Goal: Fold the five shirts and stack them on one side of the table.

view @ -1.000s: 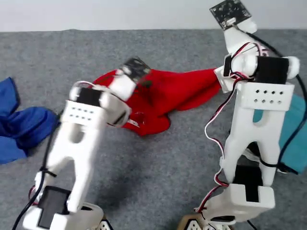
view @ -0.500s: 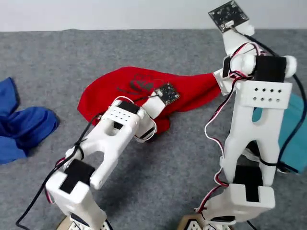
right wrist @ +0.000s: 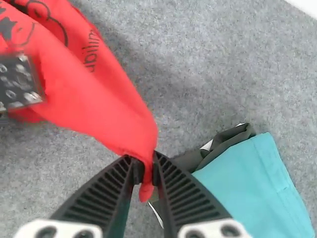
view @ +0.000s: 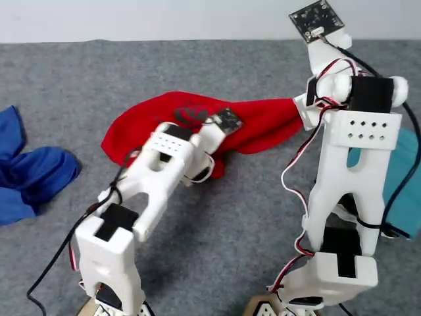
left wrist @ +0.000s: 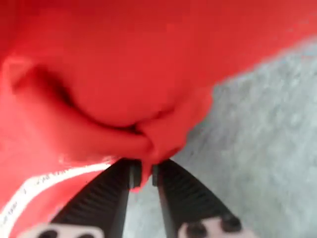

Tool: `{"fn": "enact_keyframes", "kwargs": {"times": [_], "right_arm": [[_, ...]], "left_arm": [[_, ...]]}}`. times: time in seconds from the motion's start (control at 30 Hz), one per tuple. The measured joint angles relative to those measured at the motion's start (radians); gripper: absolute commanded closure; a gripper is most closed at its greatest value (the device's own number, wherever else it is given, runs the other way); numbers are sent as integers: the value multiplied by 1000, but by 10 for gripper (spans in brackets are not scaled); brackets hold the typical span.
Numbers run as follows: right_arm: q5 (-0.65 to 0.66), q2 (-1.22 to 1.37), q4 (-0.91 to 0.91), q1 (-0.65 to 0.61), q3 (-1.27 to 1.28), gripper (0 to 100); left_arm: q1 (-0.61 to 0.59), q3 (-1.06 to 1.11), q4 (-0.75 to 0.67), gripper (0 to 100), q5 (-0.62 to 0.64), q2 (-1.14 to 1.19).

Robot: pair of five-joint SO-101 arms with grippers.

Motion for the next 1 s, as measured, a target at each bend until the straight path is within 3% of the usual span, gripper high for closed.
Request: {"fn": "enact_keyframes", "kwargs": {"times": [0.3, 0.6, 0.83, 1.0], "right_arm": [[0, -41, 0, 54, 0, 987], [0, -209, 0, 75, 0, 987], [0, -233, 2, 71, 0, 987], [-3, -83, 2, -11, 0, 987]], "left_arm": [[-207, -2, 221, 996, 0, -486], [-417, -2, 284, 996, -72, -936], [-598, 35, 281, 995, -198, -990], [-617, 215, 132, 995, -235, -873]]}}
